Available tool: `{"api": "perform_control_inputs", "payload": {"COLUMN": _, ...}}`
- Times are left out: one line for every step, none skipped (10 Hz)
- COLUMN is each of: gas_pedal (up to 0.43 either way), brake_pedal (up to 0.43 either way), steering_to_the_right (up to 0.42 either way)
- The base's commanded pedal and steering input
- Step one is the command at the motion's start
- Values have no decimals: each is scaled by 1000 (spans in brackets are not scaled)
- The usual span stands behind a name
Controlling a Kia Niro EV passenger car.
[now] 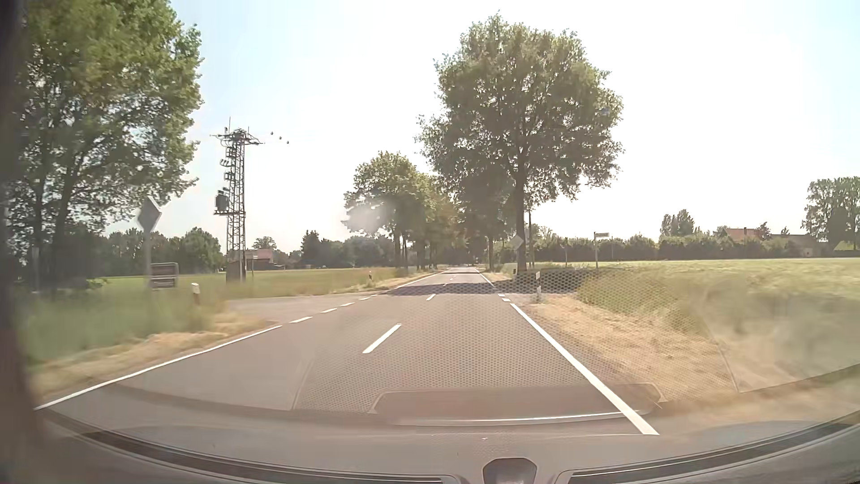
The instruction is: Follow the waypoints while adhering to traffic rules and regulations
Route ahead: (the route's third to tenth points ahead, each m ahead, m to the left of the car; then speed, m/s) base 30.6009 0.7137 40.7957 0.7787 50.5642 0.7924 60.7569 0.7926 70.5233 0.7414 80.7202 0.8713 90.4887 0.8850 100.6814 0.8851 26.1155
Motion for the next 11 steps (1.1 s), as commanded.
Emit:
{"api": "perform_control_inputs", "payload": {"gas_pedal": 240, "brake_pedal": 6, "steering_to_the_right": 3}}
{"api": "perform_control_inputs", "payload": {"gas_pedal": 240, "brake_pedal": 6, "steering_to_the_right": 3}}
{"api": "perform_control_inputs", "payload": {"gas_pedal": 240, "brake_pedal": 6, "steering_to_the_right": 3}}
{"api": "perform_control_inputs", "payload": {"gas_pedal": 240, "brake_pedal": 6, "steering_to_the_right": 3}}
{"api": "perform_control_inputs", "payload": {"gas_pedal": 220, "brake_pedal": 6, "steering_to_the_right": 3}}
{"api": "perform_control_inputs", "payload": {"gas_pedal": 220, "brake_pedal": 6, "steering_to_the_right": 3}}
{"api": "perform_control_inputs", "payload": {"gas_pedal": 209, "brake_pedal": 6, "steering_to_the_right": 3}}
{"api": "perform_control_inputs", "payload": {"gas_pedal": 209, "brake_pedal": 6, "steering_to_the_right": 3}}
{"api": "perform_control_inputs", "payload": {"gas_pedal": 209, "brake_pedal": 6, "steering_to_the_right": 3}}
{"api": "perform_control_inputs", "payload": {"gas_pedal": 209, "brake_pedal": 6, "steering_to_the_right": 3}}
{"api": "perform_control_inputs", "payload": {"gas_pedal": 209, "brake_pedal": 6, "steering_to_the_right": 3}}
